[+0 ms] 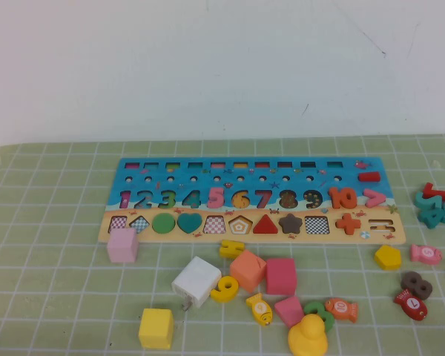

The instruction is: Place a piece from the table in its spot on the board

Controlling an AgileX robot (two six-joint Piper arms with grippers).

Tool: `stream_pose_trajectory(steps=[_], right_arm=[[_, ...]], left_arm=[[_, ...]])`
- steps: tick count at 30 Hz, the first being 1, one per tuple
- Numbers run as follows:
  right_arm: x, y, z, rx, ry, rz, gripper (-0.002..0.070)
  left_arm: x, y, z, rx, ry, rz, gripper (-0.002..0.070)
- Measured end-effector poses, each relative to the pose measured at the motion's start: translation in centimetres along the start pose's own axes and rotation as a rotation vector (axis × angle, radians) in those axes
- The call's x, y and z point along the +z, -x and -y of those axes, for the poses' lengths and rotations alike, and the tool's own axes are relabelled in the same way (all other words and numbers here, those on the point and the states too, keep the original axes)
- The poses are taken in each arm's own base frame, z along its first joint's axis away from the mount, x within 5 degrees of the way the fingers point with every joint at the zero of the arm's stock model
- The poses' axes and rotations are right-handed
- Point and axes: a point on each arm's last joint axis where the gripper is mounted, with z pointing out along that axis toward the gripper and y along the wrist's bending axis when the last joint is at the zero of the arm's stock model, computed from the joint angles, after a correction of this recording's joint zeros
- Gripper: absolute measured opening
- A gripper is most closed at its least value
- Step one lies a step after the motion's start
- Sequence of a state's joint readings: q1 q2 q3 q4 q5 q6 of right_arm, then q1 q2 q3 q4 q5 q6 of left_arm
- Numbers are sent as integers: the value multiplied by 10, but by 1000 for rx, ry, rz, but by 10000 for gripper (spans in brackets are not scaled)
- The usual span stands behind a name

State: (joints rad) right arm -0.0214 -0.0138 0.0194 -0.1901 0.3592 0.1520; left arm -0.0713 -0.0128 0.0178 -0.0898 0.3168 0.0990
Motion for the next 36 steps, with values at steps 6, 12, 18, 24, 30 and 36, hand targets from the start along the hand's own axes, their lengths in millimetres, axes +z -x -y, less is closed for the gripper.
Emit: stream_pose_trajectory(steps=[6, 12, 18, 24, 30, 36], right_arm=[[0, 0, 0, 0, 0, 0, 0], [0, 0, 0, 0, 0, 0, 0], [0, 0, 0, -1, -1, 0, 0], [0, 0, 0, -1, -1, 0, 0], [0, 0, 0, -1, -1, 0, 0], [0, 0, 0, -1, -1, 0, 0]], left_arm=[[0, 0, 0, 0, 0, 0, -2], [0, 0, 0, 0, 0, 0, -2], [0, 0, 0, 0, 0, 0, -2], [0, 0, 0, 0, 0, 0, -2], [0, 0, 0, 0, 0, 0, -2], [0, 5, 8, -448, -95, 39, -2]])
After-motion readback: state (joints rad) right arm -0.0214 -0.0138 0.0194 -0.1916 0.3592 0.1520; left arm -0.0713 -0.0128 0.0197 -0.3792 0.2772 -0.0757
